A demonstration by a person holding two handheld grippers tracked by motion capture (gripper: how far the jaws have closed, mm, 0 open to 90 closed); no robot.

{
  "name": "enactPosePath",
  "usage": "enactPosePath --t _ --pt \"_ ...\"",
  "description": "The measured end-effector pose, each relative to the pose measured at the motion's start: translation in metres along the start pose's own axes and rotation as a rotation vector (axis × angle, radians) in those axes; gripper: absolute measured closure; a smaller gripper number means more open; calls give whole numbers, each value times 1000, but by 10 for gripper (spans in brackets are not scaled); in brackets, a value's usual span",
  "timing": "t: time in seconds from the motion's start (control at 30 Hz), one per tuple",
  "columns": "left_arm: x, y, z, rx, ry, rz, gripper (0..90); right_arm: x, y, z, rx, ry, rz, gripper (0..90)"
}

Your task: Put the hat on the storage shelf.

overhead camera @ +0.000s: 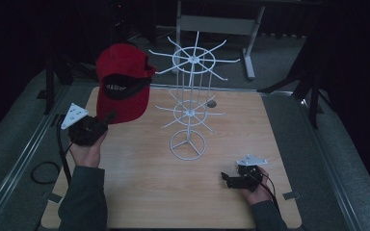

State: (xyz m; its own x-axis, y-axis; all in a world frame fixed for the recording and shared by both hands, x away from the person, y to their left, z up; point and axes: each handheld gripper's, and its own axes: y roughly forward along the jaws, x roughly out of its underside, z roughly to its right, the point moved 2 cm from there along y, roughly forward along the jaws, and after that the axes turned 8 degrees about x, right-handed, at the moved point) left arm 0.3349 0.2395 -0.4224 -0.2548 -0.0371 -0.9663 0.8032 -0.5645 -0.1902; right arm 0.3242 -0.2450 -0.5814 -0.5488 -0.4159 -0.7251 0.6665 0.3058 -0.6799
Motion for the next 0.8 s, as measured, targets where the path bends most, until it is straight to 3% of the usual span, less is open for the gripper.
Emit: enactPosePath --t 0.8 --pt "-20 -5 8 9 7 70 857 0 0 0 -1 2 -2 153"
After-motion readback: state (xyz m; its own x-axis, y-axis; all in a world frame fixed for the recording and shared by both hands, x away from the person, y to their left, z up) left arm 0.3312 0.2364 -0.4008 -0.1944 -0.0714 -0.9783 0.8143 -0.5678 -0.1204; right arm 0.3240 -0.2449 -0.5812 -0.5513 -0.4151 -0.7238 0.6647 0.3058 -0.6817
